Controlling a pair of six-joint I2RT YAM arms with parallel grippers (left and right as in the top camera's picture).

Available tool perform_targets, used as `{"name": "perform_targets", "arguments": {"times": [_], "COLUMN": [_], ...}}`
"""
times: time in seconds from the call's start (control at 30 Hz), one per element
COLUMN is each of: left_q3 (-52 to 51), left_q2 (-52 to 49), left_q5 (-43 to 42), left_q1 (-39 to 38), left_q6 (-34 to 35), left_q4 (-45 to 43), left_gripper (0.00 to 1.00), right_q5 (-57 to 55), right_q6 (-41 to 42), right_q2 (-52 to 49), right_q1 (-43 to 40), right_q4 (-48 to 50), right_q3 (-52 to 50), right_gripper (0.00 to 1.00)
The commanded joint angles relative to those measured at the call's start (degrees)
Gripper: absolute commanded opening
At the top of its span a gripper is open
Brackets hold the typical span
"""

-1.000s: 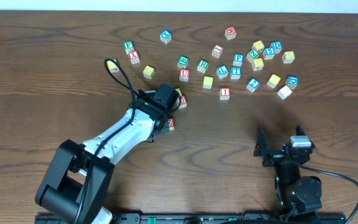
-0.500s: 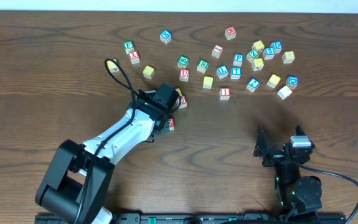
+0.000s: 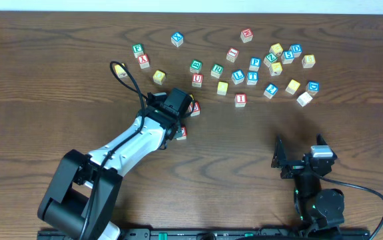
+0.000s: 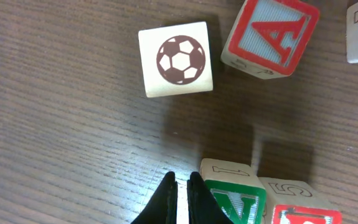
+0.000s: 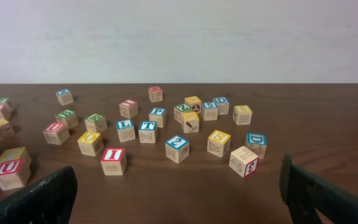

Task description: Spell out NEURIPS

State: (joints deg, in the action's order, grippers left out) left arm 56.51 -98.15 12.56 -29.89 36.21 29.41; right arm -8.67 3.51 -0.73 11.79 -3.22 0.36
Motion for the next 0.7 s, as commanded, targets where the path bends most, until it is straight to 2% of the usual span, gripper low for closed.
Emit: {"name": "perform_targets", "arguments": {"times": [0.0, 0.67], "left_q3": [-0.85, -0.85], "left_q2": [-0.72, -0.72], "left_q5": [1.60, -2.97], "left_q1": [-0.07, -0.07], "left_q6": [0.76, 0.44], "left_q4": [-0.20, -0.22], "left_gripper": [0.08, 0.08], "right_q5": [-0.39, -0.37], "right_q6": [0.72, 0.72], "right_q2": [0.09, 0.09], "right_q1": [-0.39, -0.39], "right_q4": [-0.24, -0.24], "right_q3": [-0.04, -0.04], "right_gripper": [0.99, 0.99]}}
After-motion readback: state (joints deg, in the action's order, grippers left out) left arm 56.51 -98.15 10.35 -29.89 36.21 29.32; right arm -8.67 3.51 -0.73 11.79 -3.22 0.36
